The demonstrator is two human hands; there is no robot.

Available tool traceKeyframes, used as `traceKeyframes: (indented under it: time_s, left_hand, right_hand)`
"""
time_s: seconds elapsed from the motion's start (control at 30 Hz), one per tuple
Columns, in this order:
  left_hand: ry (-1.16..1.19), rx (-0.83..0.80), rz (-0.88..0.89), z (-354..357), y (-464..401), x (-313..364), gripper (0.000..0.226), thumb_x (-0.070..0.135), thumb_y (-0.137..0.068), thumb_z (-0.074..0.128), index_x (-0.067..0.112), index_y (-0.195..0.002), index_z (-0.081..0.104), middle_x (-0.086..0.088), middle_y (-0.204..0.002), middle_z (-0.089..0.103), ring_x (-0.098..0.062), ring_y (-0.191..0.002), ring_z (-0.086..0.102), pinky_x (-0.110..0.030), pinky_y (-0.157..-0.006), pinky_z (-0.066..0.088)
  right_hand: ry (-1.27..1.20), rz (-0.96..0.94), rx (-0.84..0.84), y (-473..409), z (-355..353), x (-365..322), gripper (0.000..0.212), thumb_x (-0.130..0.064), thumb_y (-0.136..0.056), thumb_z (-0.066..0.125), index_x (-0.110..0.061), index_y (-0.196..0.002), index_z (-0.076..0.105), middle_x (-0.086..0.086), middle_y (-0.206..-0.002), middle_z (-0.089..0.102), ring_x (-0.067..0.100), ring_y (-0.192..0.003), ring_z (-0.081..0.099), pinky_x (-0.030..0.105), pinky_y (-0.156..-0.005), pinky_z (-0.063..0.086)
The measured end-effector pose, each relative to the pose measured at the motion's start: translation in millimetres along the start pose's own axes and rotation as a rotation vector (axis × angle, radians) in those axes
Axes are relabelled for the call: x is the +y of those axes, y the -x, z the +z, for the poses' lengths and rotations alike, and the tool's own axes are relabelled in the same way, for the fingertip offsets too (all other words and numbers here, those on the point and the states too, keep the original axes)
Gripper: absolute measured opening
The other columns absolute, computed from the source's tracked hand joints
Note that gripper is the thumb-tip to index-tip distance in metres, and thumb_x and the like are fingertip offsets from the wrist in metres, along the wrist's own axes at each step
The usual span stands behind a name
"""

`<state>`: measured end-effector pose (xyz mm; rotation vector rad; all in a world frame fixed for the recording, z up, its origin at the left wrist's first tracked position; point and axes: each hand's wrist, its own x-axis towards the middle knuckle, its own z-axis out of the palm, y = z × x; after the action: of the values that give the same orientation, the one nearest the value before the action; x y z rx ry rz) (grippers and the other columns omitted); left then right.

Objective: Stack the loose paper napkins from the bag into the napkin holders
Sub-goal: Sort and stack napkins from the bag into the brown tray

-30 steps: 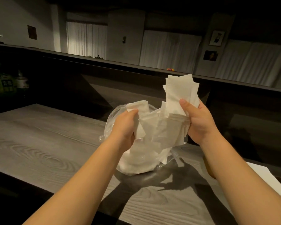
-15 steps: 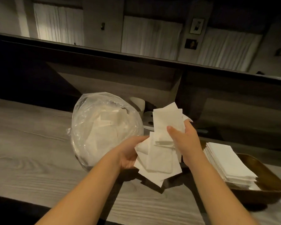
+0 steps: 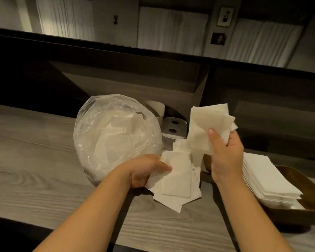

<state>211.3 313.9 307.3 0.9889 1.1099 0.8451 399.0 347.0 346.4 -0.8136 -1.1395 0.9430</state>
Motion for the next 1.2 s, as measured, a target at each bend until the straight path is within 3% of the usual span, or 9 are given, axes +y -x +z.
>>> traceKeyframes:
  time_s: [0.2, 0.4, 0.53, 0.67, 0.8, 0.9, 0.97, 1.07, 1.2]
  left_hand:
    - [0.192, 0.172, 0.149, 3, 5, 3, 0.019, 0.007, -0.097, 0.054, 0.016, -0.113, 0.06, -0.011, -0.103, 0.072, -0.028, -0.093, 0.07, -0.04, -0.074, 0.057]
    - [0.313, 0.273, 0.376, 7, 8, 9, 0.021, 0.01, -0.098, 0.052, 0.023, -0.113, 0.06, -0.004, -0.101, 0.072, -0.025, -0.095, 0.067, -0.038, -0.077, 0.056]
    - [0.391, 0.257, 0.444, 6, 10, 11, 0.027, 0.01, -0.097, 0.052, 0.018, -0.123, 0.059, -0.006, -0.105, 0.072, -0.026, -0.099, 0.068, -0.037, -0.084, 0.056]
    - [0.326, 0.189, 0.461, 10, 15, 11, 0.031, 0.007, -0.098, 0.049, 0.029, -0.118, 0.058, 0.001, -0.094, 0.075, -0.018, -0.085, 0.071, -0.031, -0.069, 0.058]
    - [0.265, 0.116, 0.465, 14, 21, 11, 0.042, 0.006, -0.098, 0.048, 0.042, -0.119, 0.052, 0.001, -0.111, 0.064, -0.023, -0.099, 0.061, -0.031, -0.073, 0.056]
    - [0.27, 0.078, 0.46, 12, 23, 10, 0.045, 0.005, -0.095, 0.052, 0.041, -0.123, 0.053, 0.0, -0.113, 0.064, -0.025, -0.102, 0.062, -0.034, -0.079, 0.056]
    - [0.268, 0.033, 0.434, 11, 23, 9, 0.047, 0.006, -0.089, 0.061, 0.038, -0.122, 0.057, -0.001, -0.111, 0.069, -0.027, -0.104, 0.064, -0.037, -0.085, 0.057]
    - [0.171, -0.007, 0.355, 12, 26, 10, 0.04, 0.009, -0.091, 0.06, 0.035, -0.121, 0.057, -0.003, -0.112, 0.068, -0.026, -0.105, 0.065, -0.034, -0.082, 0.058]
    - [0.044, -0.001, 0.289, 13, 26, 8, 0.034, 0.01, -0.096, 0.054, 0.035, -0.118, 0.059, 0.004, -0.101, 0.072, -0.017, -0.095, 0.067, -0.026, -0.073, 0.056]
  right_hand:
    - [-0.211, 0.13, -0.192, 8, -12, -17, 0.036, -0.011, -0.092, 0.059, -0.041, -0.111, 0.058, -0.013, -0.098, 0.069, 0.016, -0.099, 0.066, 0.036, -0.078, 0.059]
    - [0.34, 0.335, -0.304, 6, -16, -6, 0.04, -0.004, -0.092, 0.061, -0.036, -0.115, 0.053, -0.011, -0.108, 0.061, 0.013, -0.098, 0.06, 0.032, -0.073, 0.054]
    - [0.493, 0.418, -0.255, -1, -19, 1, 0.039, -0.006, -0.092, 0.059, -0.024, -0.125, 0.049, -0.005, -0.105, 0.057, 0.014, -0.092, 0.056, 0.027, -0.063, 0.046]
    - [0.787, 0.487, -0.448, 3, -22, 9, 0.047, -0.013, -0.092, 0.063, -0.017, -0.135, 0.045, -0.002, -0.108, 0.055, 0.014, -0.092, 0.055, 0.026, -0.066, 0.044]
    - [1.145, 0.16, -0.504, 7, -20, 17, 0.046, -0.018, -0.095, 0.06, -0.02, -0.139, 0.045, 0.0, -0.136, 0.05, 0.018, -0.12, 0.052, 0.026, -0.091, 0.045]
    - [0.881, -0.117, -0.252, 7, -17, 11, 0.018, -0.023, -0.102, 0.047, -0.023, -0.114, 0.061, -0.007, -0.114, 0.059, 0.014, -0.111, 0.055, 0.018, -0.083, 0.044]
    - [0.515, 0.036, -0.191, 8, -12, 2, 0.024, -0.035, -0.102, 0.045, -0.026, -0.094, 0.066, -0.011, -0.095, 0.066, 0.012, -0.098, 0.061, 0.024, -0.076, 0.046]
    - [0.137, 0.402, -0.336, 12, -5, -9, 0.031, -0.055, -0.083, 0.054, -0.031, -0.094, 0.07, -0.005, -0.093, 0.075, 0.019, -0.094, 0.069, 0.04, -0.082, 0.053]
    - [0.123, 0.341, -0.432, 12, -3, -14, 0.032, -0.043, -0.076, 0.062, -0.023, -0.1, 0.068, -0.004, -0.091, 0.076, 0.016, -0.084, 0.073, 0.036, -0.073, 0.057]
